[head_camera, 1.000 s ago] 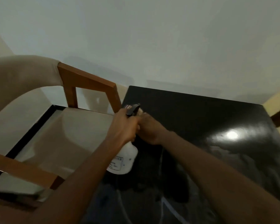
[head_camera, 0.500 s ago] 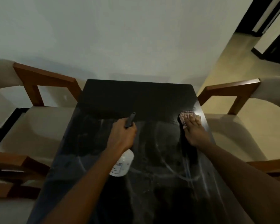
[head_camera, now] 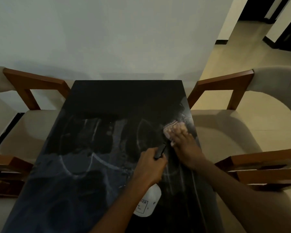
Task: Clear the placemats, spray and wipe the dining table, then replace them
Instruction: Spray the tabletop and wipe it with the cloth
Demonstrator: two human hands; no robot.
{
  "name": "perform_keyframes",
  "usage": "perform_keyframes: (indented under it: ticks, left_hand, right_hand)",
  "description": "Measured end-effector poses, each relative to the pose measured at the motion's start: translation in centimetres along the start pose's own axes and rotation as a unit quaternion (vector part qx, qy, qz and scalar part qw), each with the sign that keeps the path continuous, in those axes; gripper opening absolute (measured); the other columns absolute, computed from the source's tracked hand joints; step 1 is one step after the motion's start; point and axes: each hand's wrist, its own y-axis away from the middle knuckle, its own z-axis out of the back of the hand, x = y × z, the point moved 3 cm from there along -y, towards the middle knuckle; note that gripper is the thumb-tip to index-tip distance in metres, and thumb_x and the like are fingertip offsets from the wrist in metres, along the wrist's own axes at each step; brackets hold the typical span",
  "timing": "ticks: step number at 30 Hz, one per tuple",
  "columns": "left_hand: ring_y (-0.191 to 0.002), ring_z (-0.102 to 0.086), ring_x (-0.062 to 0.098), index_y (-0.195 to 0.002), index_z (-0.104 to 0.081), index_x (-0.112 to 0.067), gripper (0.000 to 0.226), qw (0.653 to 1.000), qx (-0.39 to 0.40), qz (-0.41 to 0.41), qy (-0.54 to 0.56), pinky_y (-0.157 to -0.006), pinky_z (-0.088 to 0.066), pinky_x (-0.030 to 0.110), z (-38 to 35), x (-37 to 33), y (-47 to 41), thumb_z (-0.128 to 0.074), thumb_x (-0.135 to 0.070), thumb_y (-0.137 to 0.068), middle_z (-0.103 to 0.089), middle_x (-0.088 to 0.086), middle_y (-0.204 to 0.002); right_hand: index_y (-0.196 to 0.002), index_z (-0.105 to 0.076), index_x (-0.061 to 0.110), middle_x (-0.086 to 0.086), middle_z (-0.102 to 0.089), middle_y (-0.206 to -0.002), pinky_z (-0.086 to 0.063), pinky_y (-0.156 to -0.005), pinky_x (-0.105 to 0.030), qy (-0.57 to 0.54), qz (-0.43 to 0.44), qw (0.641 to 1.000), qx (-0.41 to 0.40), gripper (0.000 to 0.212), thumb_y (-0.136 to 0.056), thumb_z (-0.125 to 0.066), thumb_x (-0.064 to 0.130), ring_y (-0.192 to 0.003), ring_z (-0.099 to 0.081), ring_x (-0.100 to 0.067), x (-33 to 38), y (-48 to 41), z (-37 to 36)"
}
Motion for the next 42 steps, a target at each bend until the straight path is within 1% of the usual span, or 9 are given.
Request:
perform_keyframes:
  ticks: [3,5,10,17,24,29,32,36,42]
  left_hand:
    - [-0.053,-0.057,0.014,-0.077,-0.063,-0.022,0.025,1.000,-0.012,-0.006,-0.001,-0.057,-0.049,0.029,0.2,0.4,-0.1,-0.058,-0.014,-0.100,-0.066,0.000,-0.067]
    - [-0.055,-0.061,0.013,-0.077,-0.065,-0.024,0.026,1.000,-0.008,-0.010,-0.005,-0.059,-0.050,0.029,0.2,0.5,-0.4,-0.058,-0.015,-0.100,-0.069,-0.002,-0.069]
    - [-0.060,-0.058,0.011,-0.088,-0.067,-0.010,0.013,1.000,-0.012,-0.011,-0.009,-0.062,-0.050,0.029,-0.2,-0.9,-3.2,-0.058,-0.012,-0.098,-0.072,0.015,-0.092]
    - [-0.063,-0.057,0.023,-0.089,-0.063,-0.001,0.016,0.999,-0.029,-0.041,-0.020,-0.064,-0.053,0.037,-0.8,-0.7,-5.0,-0.058,-0.015,-0.096,-0.068,0.024,-0.088]
    - [-0.064,-0.058,0.019,-0.094,-0.066,-0.003,0.013,0.999,-0.035,-0.013,0.007,-0.067,-0.053,0.039,-0.1,-0.3,-5.4,-0.061,-0.015,-0.096,-0.070,0.022,-0.095]
    - [-0.065,-0.058,0.019,-0.095,-0.066,-0.005,0.014,0.999,-0.011,-0.022,-0.022,-0.068,-0.054,0.037,-0.7,-0.6,-5.3,-0.061,-0.017,-0.097,-0.070,0.022,-0.096]
    - [-0.064,-0.060,0.019,-0.094,-0.067,-0.009,0.012,0.999,-0.016,-0.028,-0.010,-0.069,-0.055,0.039,0.1,-0.9,-4.6,-0.061,-0.018,-0.098,-0.071,0.019,-0.095]
    - [-0.069,-0.063,0.018,-0.095,-0.067,-0.015,0.011,0.998,-0.044,-0.036,-0.017,-0.069,-0.056,0.034,3.1,-0.3,-3.1,-0.060,-0.020,-0.102,-0.070,0.008,-0.089]
    - [-0.053,-0.055,0.011,-0.089,-0.065,-0.010,0.011,0.994,-0.077,0.016,0.077,-0.053,-0.047,0.026,6.2,1.9,1.2,-0.063,-0.016,-0.099,-0.063,0.007,-0.077]
  right_hand:
    - [-0.164,-0.001,0.047,0.022,0.021,-0.170,0.017,-0.127,-0.034,0.059,0.188,0.976,0.097,0.058,-0.111,-0.023,0.050,-0.155,0.028,-0.004,2.1,6.2,-1.4]
    - [-0.163,0.000,0.051,0.026,0.023,-0.168,0.023,-0.123,-0.029,0.073,0.215,0.964,0.138,0.058,-0.110,-0.025,0.052,-0.153,0.029,-0.001,0.7,6.7,-0.6]
    - [-0.165,-0.008,0.042,0.013,0.009,-0.173,0.003,-0.130,-0.050,0.027,0.020,0.999,0.019,0.063,-0.110,-0.037,0.046,-0.158,0.018,-0.014,-6.2,-4.7,3.2]
    - [-0.167,-0.002,0.034,-0.001,0.014,-0.175,0.003,-0.129,-0.058,-0.052,-0.169,0.983,0.049,0.068,-0.110,-0.039,0.035,-0.159,0.017,-0.036,-9.1,-20.5,5.2]
    - [-0.165,-0.007,0.041,0.014,0.011,-0.174,-0.003,-0.130,-0.054,-0.037,-0.013,0.999,-0.003,0.062,-0.110,-0.035,0.044,-0.159,0.020,-0.020,-6.8,-7.0,2.9]
    - [-0.154,0.016,0.061,0.027,0.032,-0.165,0.011,-0.128,-0.034,0.015,0.020,0.998,0.066,0.060,-0.099,-0.007,0.062,-0.152,0.036,-0.009,-1.9,10.4,-1.8]
    - [-0.164,-0.011,0.047,0.014,-0.019,-0.173,-0.002,-0.124,-0.028,0.057,0.071,0.990,0.109,0.063,-0.103,-0.026,0.056,-0.161,-0.006,-0.019,-0.5,15.2,-3.4]
    - [-0.155,0.015,0.062,0.029,0.029,-0.165,0.005,-0.129,-0.034,0.010,0.006,0.999,0.032,0.060,-0.105,-0.018,0.062,-0.155,0.029,-0.006,-0.2,11.7,-1.4]
    - [-0.166,-0.007,0.041,0.006,0.004,-0.176,-0.006,-0.130,-0.053,-0.020,-0.119,0.992,-0.026,0.061,-0.110,-0.030,0.046,-0.161,0.007,-0.025,2.0,-1.7,-0.4]
